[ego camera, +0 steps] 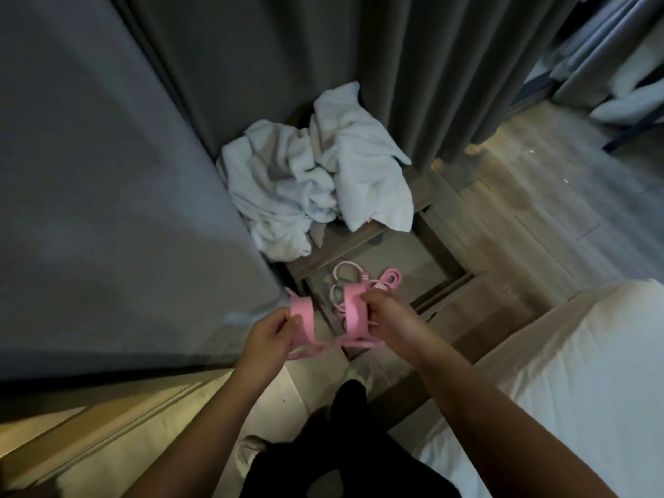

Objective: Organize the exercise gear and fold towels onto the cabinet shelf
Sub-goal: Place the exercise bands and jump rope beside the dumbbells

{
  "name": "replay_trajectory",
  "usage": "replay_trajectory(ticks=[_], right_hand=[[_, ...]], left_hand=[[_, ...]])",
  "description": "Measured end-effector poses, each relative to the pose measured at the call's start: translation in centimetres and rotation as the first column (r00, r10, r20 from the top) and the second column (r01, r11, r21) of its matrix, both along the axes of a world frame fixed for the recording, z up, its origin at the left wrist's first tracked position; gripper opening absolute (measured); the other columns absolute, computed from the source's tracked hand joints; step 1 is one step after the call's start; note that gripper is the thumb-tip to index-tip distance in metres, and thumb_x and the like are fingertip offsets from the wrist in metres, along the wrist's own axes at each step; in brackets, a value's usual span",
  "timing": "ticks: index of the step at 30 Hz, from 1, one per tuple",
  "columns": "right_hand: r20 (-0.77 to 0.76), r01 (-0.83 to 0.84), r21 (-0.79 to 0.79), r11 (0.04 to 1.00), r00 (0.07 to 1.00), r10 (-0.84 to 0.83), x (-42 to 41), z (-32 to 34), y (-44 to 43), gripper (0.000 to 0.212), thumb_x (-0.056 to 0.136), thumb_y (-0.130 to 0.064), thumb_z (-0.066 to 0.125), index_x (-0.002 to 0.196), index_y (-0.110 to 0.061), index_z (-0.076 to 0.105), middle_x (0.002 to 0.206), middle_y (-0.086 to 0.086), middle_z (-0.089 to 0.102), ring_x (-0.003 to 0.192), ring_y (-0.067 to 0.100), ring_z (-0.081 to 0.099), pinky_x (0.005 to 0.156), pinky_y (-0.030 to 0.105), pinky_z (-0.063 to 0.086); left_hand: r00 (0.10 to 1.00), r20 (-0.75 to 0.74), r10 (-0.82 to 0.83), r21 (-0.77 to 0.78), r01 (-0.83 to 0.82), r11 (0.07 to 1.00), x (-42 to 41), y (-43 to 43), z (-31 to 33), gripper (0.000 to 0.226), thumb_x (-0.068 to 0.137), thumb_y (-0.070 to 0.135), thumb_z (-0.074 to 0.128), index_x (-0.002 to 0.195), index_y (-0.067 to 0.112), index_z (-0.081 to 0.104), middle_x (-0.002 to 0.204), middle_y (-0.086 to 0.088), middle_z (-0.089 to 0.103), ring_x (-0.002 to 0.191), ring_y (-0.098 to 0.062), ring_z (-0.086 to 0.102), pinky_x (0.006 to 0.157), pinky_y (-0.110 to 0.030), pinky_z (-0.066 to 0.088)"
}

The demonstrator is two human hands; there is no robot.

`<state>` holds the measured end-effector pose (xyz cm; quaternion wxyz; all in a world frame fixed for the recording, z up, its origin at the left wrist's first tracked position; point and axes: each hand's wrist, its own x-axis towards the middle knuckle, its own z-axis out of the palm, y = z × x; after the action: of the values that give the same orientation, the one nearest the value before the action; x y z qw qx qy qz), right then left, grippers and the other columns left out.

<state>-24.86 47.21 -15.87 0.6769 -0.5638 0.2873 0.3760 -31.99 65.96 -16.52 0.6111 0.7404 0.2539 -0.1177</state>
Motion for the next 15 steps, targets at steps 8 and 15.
replay_trajectory(ticks=[8, 15], right_hand=[[0.008, -0.067, 0.018, 0.998, 0.998, 0.067, -8.9, 1.3, 11.1, 0.014, 0.096, -0.014, 0.053, 0.107, -0.007, 0.059, 0.112, 0.020, 0.062, 0.095, 0.032, 0.062, 0.056, 0.034, 0.056], [0.028, -0.271, 0.045, 0.962, 0.963, 0.269, -16.8, 1.9, 21.8, 0.023, 0.096, -0.014, 0.050, 0.116, -0.003, 0.055, 0.104, 0.016, 0.063, 0.090, 0.026, 0.061, 0.063, 0.030, 0.049]], left_hand=[[0.999, -0.026, 0.043, -0.045, -0.044, 0.998, -11.3, 11.8, 3.2, 0.023, 0.101, 0.005, 0.045, 0.083, -0.006, 0.055, 0.073, -0.021, 0.059, 0.066, -0.039, 0.070, 0.060, -0.039, 0.059], [0.974, -0.048, 0.222, 0.067, -0.218, 0.974, -22.9, 19.9, 5.3, 0.022, 0.100, 0.006, 0.046, 0.092, -0.005, 0.064, 0.083, -0.015, 0.061, 0.056, -0.004, 0.062, 0.043, -0.011, 0.046]])
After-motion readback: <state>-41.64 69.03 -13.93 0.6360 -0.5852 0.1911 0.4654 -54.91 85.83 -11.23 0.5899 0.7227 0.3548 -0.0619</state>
